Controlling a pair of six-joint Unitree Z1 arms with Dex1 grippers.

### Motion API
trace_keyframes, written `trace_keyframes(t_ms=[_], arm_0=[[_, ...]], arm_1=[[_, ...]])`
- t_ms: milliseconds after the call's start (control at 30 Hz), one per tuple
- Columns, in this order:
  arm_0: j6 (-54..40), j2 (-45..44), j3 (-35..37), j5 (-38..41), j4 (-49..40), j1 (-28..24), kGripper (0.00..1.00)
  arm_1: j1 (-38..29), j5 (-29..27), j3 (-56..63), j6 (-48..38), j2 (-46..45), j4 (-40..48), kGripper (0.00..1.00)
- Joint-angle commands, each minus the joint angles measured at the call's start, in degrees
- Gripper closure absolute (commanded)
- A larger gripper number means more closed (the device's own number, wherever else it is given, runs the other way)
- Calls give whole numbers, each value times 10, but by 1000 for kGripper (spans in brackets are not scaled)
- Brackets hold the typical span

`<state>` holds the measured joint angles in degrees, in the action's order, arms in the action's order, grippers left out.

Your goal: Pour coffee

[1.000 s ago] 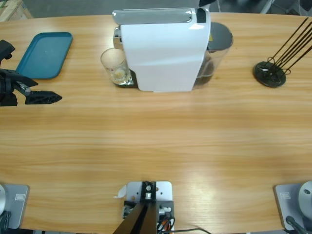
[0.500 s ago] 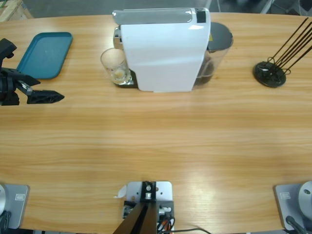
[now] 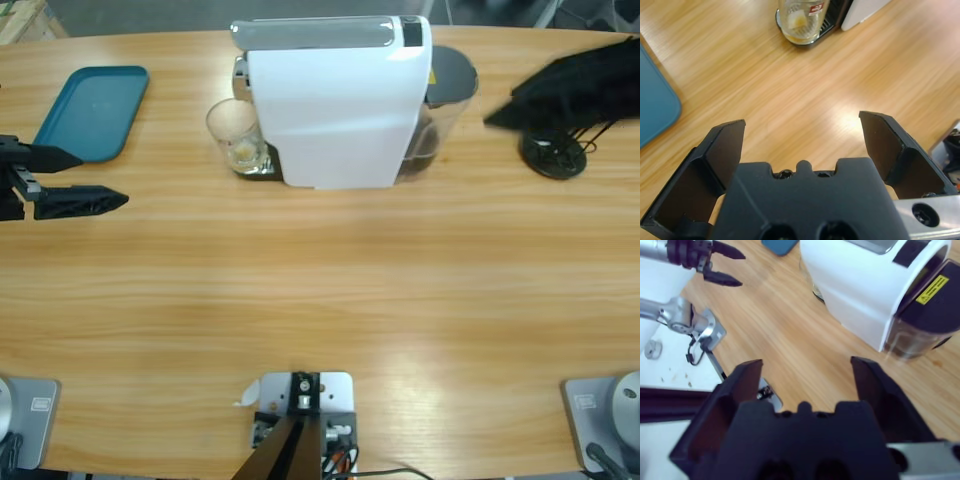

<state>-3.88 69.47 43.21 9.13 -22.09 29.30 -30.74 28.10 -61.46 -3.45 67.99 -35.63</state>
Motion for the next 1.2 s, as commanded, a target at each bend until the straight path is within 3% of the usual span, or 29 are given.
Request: trace_keyframes(t_ms=[33, 600, 733, 900, 1033, 1200], arm_0=[[-5, -35, 18, 30, -50, 15, 4], [-11, -47, -16, 72, -55, 28, 1], [-12, -51, -9, 62, -51, 28, 0], [-24, -46, -7, 1, -50, 28, 0], [-27, -82, -23, 20, -50, 30, 0], [-37, -126, -11, 20, -105, 30, 4]], arm_1=[[-5, 40, 130, 30, -91, 56, 0], [-5, -13, 195, 59, -159, 79, 0], [-5, -30, 215, 53, -163, 142, 0], [-6, -47, 223, 30, -128, 151, 0], [-9, -50, 247, 98, -115, 185, 1], [-9, -60, 250, 117, -107, 210, 4]])
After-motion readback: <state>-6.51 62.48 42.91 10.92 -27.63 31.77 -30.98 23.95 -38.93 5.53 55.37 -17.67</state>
